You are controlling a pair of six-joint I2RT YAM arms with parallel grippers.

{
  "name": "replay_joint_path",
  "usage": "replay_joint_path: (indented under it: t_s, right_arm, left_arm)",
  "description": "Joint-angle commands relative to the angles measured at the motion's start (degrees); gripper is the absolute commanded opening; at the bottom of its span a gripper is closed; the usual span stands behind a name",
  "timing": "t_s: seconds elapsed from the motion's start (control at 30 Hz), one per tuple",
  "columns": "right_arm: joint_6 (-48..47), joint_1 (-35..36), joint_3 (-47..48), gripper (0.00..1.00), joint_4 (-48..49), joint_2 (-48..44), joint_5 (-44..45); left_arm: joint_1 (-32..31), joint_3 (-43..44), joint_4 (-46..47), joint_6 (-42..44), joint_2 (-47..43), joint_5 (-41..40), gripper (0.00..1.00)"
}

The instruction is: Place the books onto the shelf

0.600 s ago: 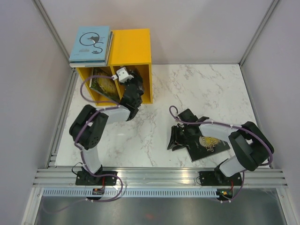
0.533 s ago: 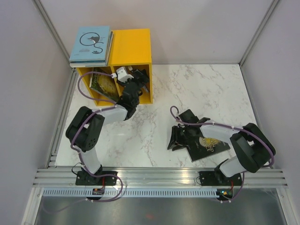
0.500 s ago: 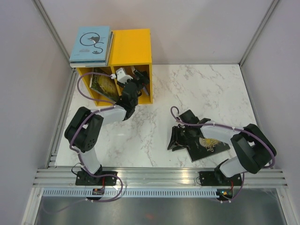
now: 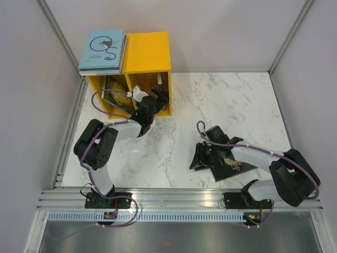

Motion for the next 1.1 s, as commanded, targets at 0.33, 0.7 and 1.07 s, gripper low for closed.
replay_joint_path:
  t_s: [0.33, 0.7, 1.07]
  right_arm:
    - [0.18, -0.22, 1.33, 0.40, 1.34, 0.11, 0.07]
    - [-0.08, -0.05, 0.80, 0.40, 1.87, -1.20, -0.72]
    - [-6.14, -7.77, 12.91, 0.39, -21.23, -14.89, 21.04]
  left_arm:
    - [-3.86, -7.90, -10.64, -16.02, -10.37, 7.33, 1.00]
    - [-11.15, -11.27, -19.86, -19.84, -20.84, -4.36, 1.00]
    - [-22.23, 4.83, -32.52, 4.26, -11.79, 0.38, 1.00]
